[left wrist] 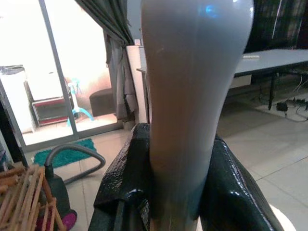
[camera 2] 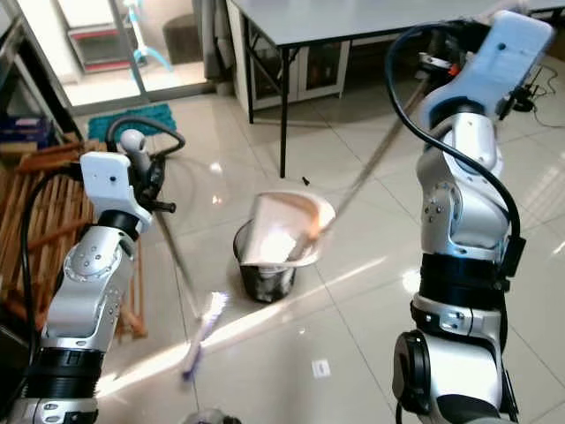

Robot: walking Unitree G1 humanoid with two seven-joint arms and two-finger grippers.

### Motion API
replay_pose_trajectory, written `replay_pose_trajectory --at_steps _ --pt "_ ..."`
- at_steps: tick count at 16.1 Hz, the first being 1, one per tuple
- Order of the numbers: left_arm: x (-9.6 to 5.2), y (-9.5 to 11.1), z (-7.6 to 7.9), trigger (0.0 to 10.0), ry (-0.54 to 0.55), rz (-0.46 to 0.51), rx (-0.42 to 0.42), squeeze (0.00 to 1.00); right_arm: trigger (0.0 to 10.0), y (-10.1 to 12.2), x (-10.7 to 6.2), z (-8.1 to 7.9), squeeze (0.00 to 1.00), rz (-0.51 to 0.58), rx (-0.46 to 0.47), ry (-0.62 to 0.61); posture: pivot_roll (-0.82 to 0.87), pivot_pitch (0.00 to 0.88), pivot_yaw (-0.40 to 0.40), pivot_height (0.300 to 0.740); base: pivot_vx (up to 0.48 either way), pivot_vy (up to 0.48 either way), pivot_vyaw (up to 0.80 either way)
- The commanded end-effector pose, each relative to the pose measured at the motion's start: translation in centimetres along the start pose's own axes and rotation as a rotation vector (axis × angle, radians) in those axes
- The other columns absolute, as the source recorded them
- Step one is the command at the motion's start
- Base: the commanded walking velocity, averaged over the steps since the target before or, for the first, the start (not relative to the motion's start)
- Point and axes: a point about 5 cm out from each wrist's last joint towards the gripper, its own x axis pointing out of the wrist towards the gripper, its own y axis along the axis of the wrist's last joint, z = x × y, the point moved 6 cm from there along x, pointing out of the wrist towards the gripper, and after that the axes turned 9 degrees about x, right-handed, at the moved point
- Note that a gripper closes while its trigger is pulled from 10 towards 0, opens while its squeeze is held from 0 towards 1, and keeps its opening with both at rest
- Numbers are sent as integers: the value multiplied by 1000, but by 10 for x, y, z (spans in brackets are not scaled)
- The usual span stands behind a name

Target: Sweep floor

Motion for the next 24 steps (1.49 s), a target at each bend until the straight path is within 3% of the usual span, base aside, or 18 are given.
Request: replay_pose_trajectory --at_steps 1,6,17,24 --pt "4 12 2 10000 5 39 -3 0 10000 11 3 -1 0 40 -5 9 11 11 11 740 446 0 0" --pt "3 11 -3 10000 23 37 0 0 10000 5 6 -9 0 27 8 27 20 14 4 740 406 0 0" --pt "6 8 0 10000 3 30 17 0 10000 5 5 -5 0 37 8 14 18 11 18 740 266 398 0" --pt "9 11 8 10000 -42 41 51 0 10000 8 3 -2 0 52 10 -1 15 8 37 740 351 -211 0"
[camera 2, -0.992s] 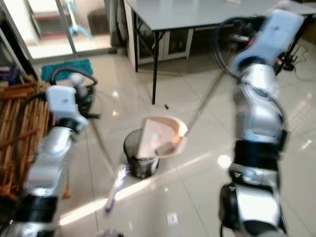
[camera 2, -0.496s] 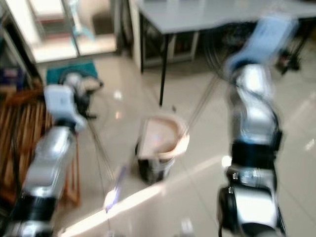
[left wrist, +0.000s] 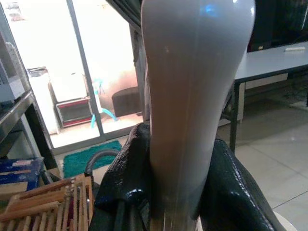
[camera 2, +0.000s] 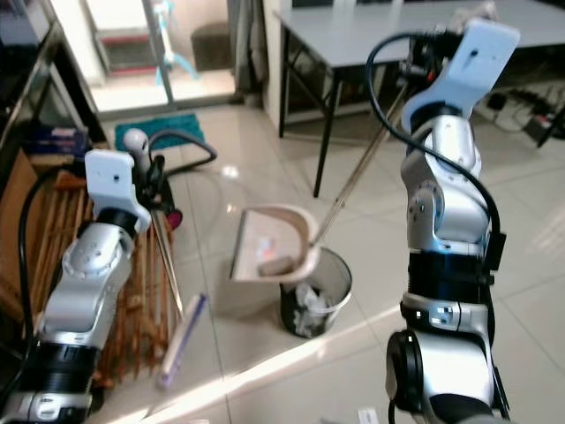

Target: Sweep floor

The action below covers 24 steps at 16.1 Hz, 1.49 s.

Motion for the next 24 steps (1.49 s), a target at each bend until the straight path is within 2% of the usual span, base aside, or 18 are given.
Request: replay_pose_trajectory --at_steps 1,7,17,21,24 --pt "6 17 8 10000 -23 60 1 0 10000 26 0 7 0 92 -8 -20 16 7 39 740 371 -300 0" --pt "8 20 8 10000 -27 71 -2 0 10000 26 1 7 0 99 -4 -25 18 3 42 740 377 -291 0" --pt "11 21 5 10000 -17 77 -26 0 10000 29 2 8 0 110 0 -29 17 1 46 740 450 0 0" --pt "10 19 5 10000 -17 68 -18 0 10000 31 1 10 0 115 -1 -35 16 5 46 740 0 0 0" --pt "4 6 -1 10000 -14 31 -4 0 10000 30 -2 12 0 112 8 -35 14 2 51 740 0 0 0"
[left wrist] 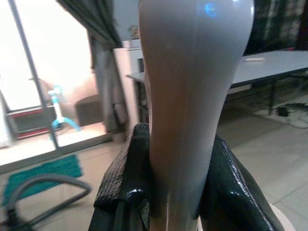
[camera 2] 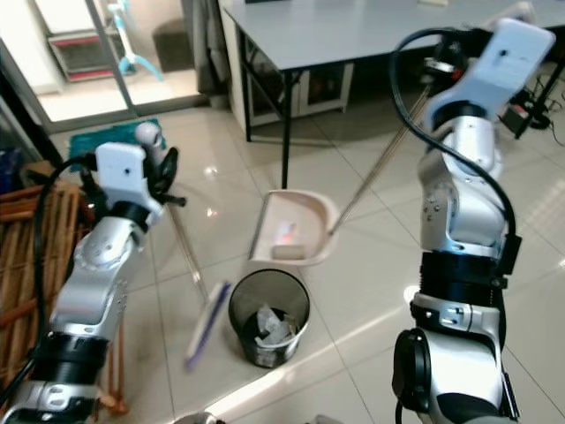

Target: Sweep floor

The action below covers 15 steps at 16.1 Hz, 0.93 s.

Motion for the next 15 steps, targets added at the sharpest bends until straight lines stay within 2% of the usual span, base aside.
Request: replay_pose_trajectory --at_steps 1,6,8,11,13,15 --pt "-4 -2 -8 10000 2 -7 36 0 10000 19 -1 -5 0 66 27 23 15 4 53 740 0 0 0" --pt "-10 -15 -14 10000 -11 -52 53 0 10000 25 -4 -7 0 74 40 71 9 8 48 740 0 0 0" --pt "-11 -15 -14 10000 -7 -51 55 0 10000 27 -7 -16 0 71 27 144 10 16 39 740 0 0 0" --pt "-15 -14 -9 10000 -24 -49 61 0 10000 24 -13 -29 0 32 -77 253 5 23 34 740 0 0 0" --pt "-16 -16 -8 10000 -29 -54 62 0 10000 22 -17 -32 0 19 -151 293 -1 28 32 740 0 0 0" --pt "-15 -16 -6 10000 -31 -52 63 0 10000 16 -20 -32 0 11 -157 296 -1 28 32 740 0 0 0"
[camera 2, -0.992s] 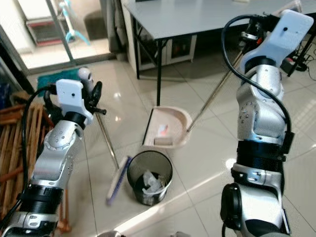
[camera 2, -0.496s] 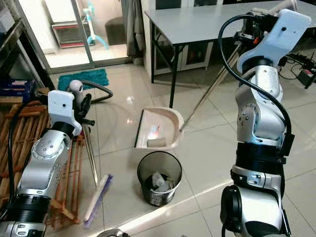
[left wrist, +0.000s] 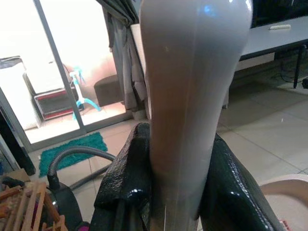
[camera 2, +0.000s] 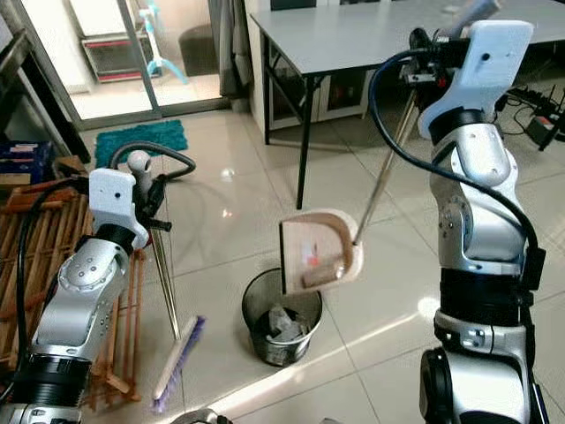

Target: Sweep floor

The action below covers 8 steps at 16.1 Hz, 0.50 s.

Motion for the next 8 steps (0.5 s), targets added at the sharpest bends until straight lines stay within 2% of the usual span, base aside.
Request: replay_pose_trajectory --at_steps 1,3,4,5,6,7,8 --pt "2 13 3 10000 -16 41 31 0 10000 11 -1 -15 0 50 -23 53 -2 29 32 740 0 0 0" --pt "2 13 7 10000 -33 45 47 0 10000 -4 -6 -31 0 39 -54 91 0 27 31 740 0 0 0" --pt "3 13 7 10000 -32 44 46 0 10000 -5 -7 -33 0 38 -56 94 0 27 31 740 0 0 0" --pt "3 14 8 10000 -38 47 52 0 10000 -9 -9 -44 0 41 -78 130 2 25 31 740 0 0 0" --pt "3 14 8 10000 -41 48 62 0 10000 -9 -15 -66 0 64 -118 207 2 25 31 740 0 0 0" --pt "4 15 8 10000 -42 52 68 0 10000 -6 -16 -74 0 83 -123 232 1 24 29 740 0 0 0" --pt "4 17 8 10000 -43 58 73 0 10000 -4 -20 -88 0 103 -141 292 2 26 30 740 0 0 0"
